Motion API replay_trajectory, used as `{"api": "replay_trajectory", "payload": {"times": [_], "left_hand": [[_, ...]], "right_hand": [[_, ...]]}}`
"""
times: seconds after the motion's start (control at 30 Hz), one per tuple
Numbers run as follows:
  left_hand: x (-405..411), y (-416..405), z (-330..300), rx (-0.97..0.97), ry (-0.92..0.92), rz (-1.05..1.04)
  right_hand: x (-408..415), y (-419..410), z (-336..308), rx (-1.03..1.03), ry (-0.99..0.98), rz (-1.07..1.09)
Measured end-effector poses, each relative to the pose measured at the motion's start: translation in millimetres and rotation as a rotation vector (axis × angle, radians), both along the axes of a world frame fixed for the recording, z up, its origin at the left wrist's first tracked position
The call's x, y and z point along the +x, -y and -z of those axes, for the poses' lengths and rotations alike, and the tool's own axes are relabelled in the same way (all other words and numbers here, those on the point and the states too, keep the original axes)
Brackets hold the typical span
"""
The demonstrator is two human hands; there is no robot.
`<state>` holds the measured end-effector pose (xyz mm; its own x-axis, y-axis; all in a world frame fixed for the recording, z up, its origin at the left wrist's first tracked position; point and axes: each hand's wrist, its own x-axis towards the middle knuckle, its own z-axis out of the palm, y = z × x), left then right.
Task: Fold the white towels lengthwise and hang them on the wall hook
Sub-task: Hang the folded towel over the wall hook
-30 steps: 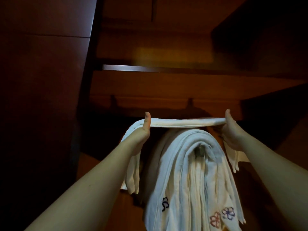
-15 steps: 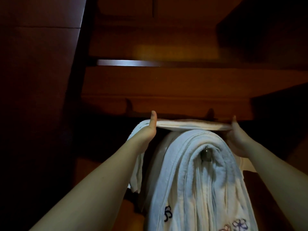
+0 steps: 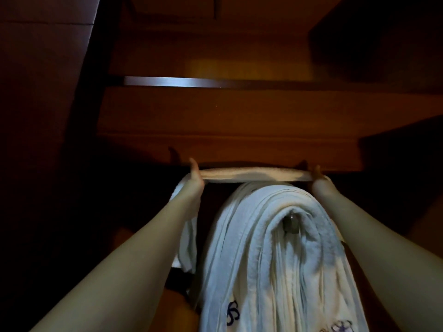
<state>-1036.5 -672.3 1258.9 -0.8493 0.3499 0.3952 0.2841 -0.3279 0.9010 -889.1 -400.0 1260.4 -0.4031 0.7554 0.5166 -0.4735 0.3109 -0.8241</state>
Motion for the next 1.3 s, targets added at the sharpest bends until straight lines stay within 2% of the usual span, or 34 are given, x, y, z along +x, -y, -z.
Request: {"api": "replay_trajectory", "payload": {"times": [0.07, 0.27, 0.4, 0.47, 0.6, 0.87, 1.0, 1.07, 1.17, 1.23, 1.3], "left_hand": [[-7, -6, 0, -0.002, 0.003, 0.018], [17, -40, -2, -0.062, -0.04, 0.028], [5, -43, -9, 0.02, 0.049, -0.101], [-4, -42, -11, 0.104, 0.089, -0.033], [-20, -36, 3, 0.136, 0.054, 0.049], [-12, -40, 44, -0.044, 0.006, 0.032], [9, -29, 71, -0.026, 0.037, 0.252], [17, -22, 84, -0.034, 0.034, 0.317], [32, -9, 105, -0.038, -0.011, 0.271], [42, 1, 116, -0.02, -0.091, 0.126], [52, 12, 126, 0.099, -0.276, -0.144]], "right_hand": [[-5, -7, 1, 0.046, -0.018, 0.044], [16, -39, 19, -0.07, 0.009, -0.147], [14, -42, 16, -0.052, 0.097, -0.259], [8, -37, 13, -0.049, 0.136, -0.316], [7, -31, 7, -0.038, 0.169, -0.343], [28, -50, 50, 0.051, 0.267, -0.568], [40, -70, 80, -0.033, 0.209, -0.57], [50, -75, 94, -0.105, 0.222, -0.541], [64, -74, 112, -0.139, 0.184, -0.324], [69, -65, 118, -0.094, 0.116, -0.073], [72, -55, 121, -0.032, -0.006, 0.191]]}}
